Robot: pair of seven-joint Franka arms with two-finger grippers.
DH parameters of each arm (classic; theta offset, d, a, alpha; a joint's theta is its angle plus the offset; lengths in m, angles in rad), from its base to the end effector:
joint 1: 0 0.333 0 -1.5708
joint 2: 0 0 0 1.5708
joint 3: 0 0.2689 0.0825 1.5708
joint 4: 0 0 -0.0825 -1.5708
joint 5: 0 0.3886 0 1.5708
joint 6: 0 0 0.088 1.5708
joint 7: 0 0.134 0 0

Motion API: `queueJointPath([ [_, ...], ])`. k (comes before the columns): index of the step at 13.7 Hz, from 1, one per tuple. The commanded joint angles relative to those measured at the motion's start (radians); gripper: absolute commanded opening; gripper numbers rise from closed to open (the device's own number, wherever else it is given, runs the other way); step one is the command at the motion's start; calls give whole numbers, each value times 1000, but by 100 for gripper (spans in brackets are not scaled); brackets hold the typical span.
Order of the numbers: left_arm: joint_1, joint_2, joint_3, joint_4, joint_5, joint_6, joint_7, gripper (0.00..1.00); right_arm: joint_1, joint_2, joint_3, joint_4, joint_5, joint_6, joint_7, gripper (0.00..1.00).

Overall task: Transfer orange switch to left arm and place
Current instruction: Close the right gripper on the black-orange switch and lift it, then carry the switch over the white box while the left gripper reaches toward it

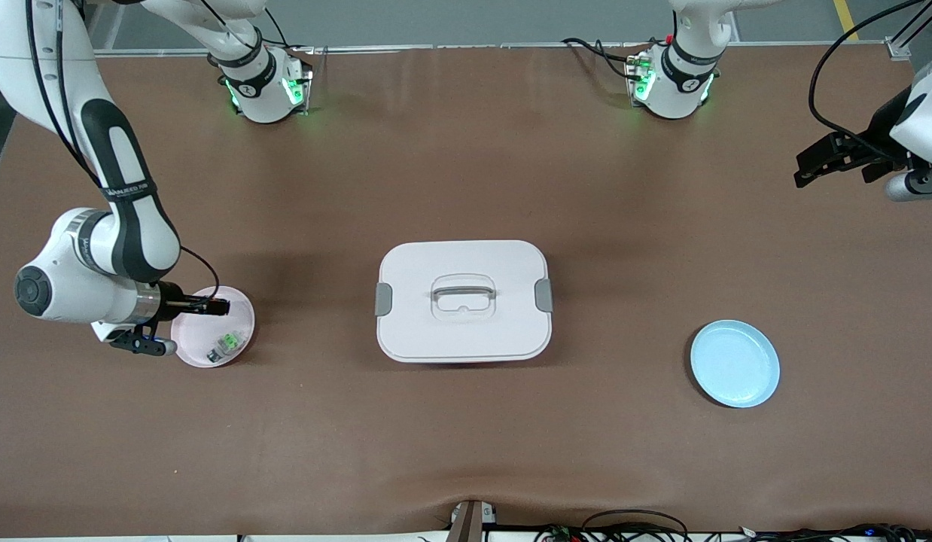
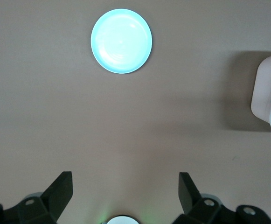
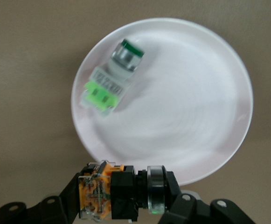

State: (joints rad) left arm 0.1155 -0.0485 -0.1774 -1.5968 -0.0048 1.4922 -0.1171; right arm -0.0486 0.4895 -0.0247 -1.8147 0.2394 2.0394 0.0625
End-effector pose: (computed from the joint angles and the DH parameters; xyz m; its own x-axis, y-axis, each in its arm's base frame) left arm 0.5354 -0.0357 0.5577 0.9969 0.0556 -0.0560 0.0551 -0.9984 -0.0104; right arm 0.5943 -0.0247 0.1819 0.9304 -0.2369 -0.2797 -0.2855 -0.9469 -0.1477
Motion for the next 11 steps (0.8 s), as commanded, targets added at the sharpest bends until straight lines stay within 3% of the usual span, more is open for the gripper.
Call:
queueJointPath([
  [1,1,-1,-5,14,16,2,-7,100,12,-37,25,79,101,-167,211,0],
  [5,-8,9,-11,15,5,3,-9,100,44,-37,29,231,208,-373,439,0],
  [11,-51,42,-40,78,3,2,5,100,157,-43,31,323,360,-416,836,0],
])
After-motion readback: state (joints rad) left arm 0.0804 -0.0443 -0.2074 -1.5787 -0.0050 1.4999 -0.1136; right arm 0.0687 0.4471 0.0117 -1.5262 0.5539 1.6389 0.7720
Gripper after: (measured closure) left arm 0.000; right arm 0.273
